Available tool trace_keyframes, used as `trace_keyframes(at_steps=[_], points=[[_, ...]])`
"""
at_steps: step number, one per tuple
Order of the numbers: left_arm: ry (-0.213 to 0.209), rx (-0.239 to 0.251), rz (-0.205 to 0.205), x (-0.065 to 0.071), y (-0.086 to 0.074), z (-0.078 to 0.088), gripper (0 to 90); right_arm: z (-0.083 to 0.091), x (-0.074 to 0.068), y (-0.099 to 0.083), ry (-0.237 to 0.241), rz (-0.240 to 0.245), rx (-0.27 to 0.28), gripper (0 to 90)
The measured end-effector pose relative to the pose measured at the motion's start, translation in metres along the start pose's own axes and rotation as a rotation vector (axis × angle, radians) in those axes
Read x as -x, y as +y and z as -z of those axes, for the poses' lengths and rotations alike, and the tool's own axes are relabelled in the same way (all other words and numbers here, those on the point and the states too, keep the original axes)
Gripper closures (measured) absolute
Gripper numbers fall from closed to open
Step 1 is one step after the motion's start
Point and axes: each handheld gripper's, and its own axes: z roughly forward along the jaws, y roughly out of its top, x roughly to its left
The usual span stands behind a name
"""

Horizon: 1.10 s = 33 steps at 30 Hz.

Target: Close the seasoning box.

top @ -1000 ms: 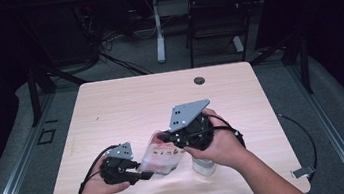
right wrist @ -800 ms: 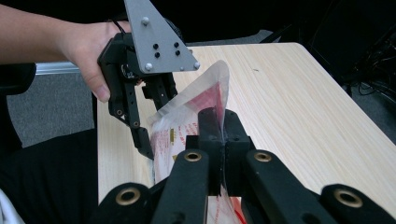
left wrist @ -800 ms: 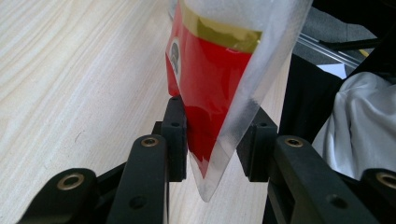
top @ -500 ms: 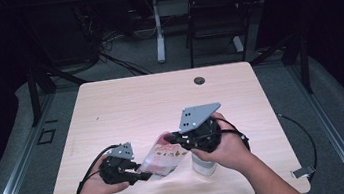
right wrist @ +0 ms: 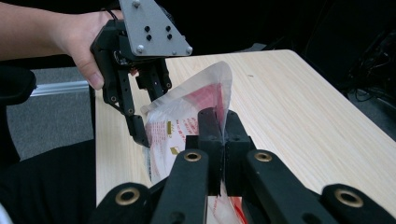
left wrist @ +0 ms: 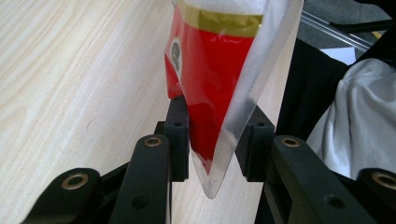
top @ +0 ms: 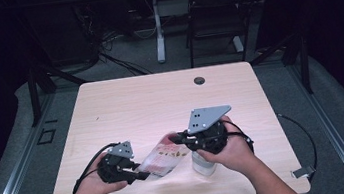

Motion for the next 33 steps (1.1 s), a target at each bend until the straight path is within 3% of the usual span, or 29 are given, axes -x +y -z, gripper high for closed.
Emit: trace_keyframes(at_steps=[12, 21, 33], points=[[0.014, -0.027, 0.000, 0.001, 0.003, 0.004, 69.9, 0.001, 0.001, -0.008, 0.007, -0.011, 0.034, 89.7], [0.016, -0.041, -0.002, 0.002, 0.005, 0.007, 70.0, 0.003, -0.002, -0.015, -0.023, -0.021, 0.075, 89.6], [0.025, -0.053, 0.008, 0.003, 0.007, 0.009, 70.1, 0.003, 0.000, -0.019, -0.018, -0.036, 0.084, 89.5]])
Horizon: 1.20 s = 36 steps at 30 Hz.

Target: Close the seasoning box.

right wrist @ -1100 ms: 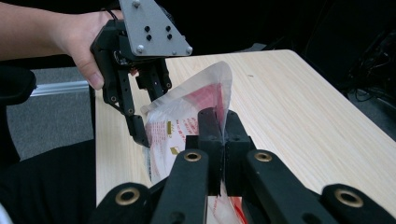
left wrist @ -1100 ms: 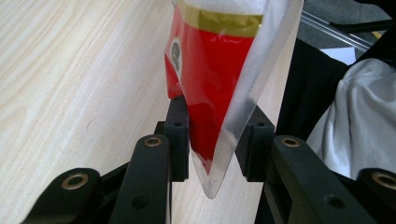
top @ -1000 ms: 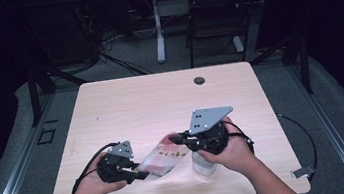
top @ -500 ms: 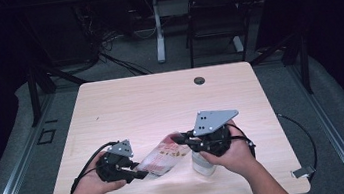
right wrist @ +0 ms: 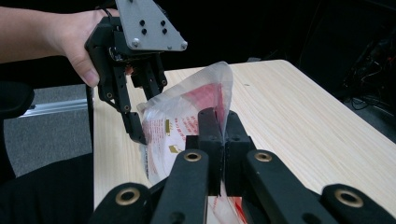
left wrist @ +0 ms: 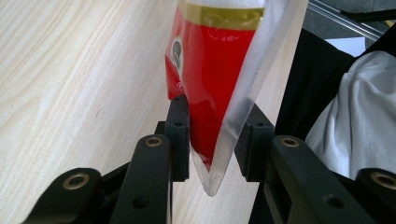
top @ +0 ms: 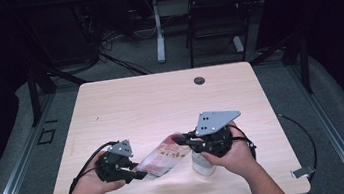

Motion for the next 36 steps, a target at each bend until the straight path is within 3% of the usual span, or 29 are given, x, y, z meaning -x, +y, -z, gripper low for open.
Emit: trace_keyframes(at_steps=[36], points=[[0.019, -0.016, -0.001, 0.000, 0.000, 0.014, 70.7, 0.001, 0.004, -0.014, 0.006, -0.068, 0.011, 89.4]])
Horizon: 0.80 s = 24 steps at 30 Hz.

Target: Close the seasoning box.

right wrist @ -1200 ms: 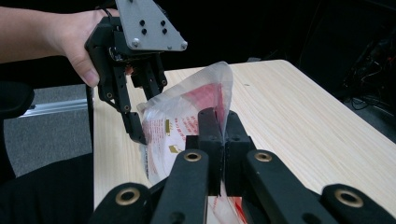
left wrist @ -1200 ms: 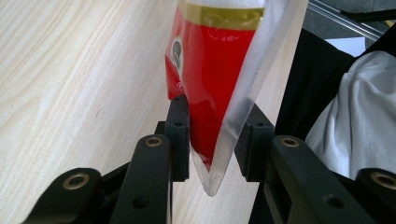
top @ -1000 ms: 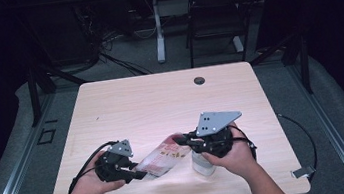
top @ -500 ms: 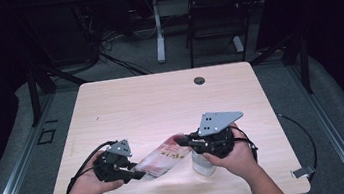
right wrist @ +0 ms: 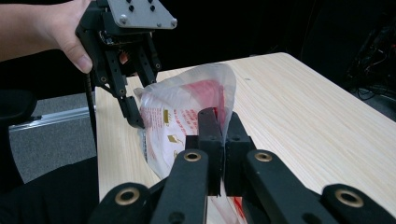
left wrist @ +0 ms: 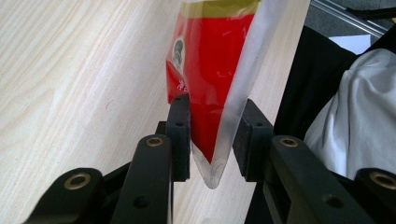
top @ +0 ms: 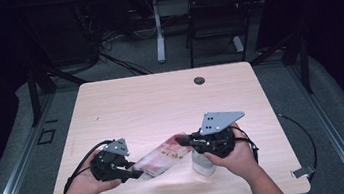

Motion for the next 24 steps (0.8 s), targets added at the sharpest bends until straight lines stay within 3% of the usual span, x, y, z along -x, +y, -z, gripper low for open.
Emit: trace_keyframes(at_steps=[24], points=[[0.022, 0.014, 0.012, 0.000, 0.001, 0.015, 71.5, 0.001, 0.004, -0.008, 0.002, -0.035, -0.008, 89.4]])
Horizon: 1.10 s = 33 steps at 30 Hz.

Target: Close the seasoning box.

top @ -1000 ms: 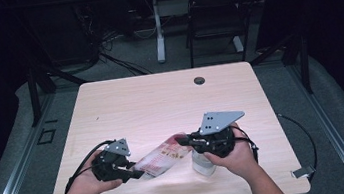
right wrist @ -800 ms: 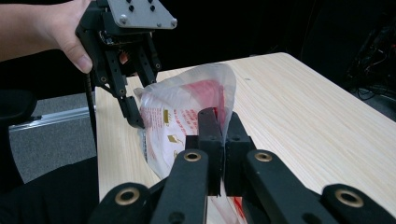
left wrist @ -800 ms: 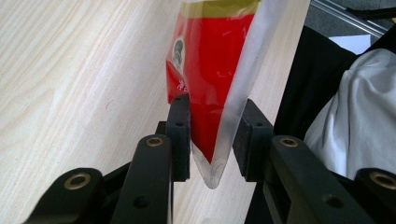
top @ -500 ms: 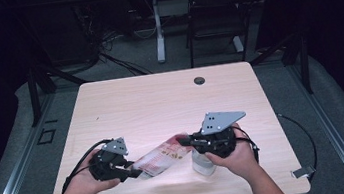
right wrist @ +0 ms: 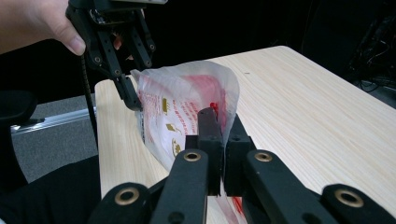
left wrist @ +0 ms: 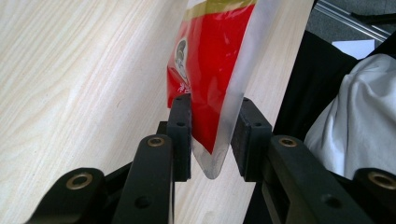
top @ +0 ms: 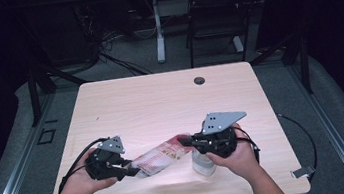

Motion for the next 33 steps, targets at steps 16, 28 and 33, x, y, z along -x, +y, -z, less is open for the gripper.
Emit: trace_keyframes(at_steps=[16, 28, 33], points=[[0.013, 0.016, 0.003, 0.000, 0.003, 0.009, 72.2, 0.002, 0.003, -0.003, 0.004, -0.021, -0.003, 89.4], [0.026, 0.032, 0.004, 0.000, 0.007, 0.017, 73.2, 0.003, 0.006, -0.007, 0.003, -0.041, -0.016, 89.4], [0.027, 0.037, 0.006, -0.001, 0.008, 0.018, 73.7, 0.004, 0.008, -0.009, 0.001, -0.042, -0.029, 89.3]])
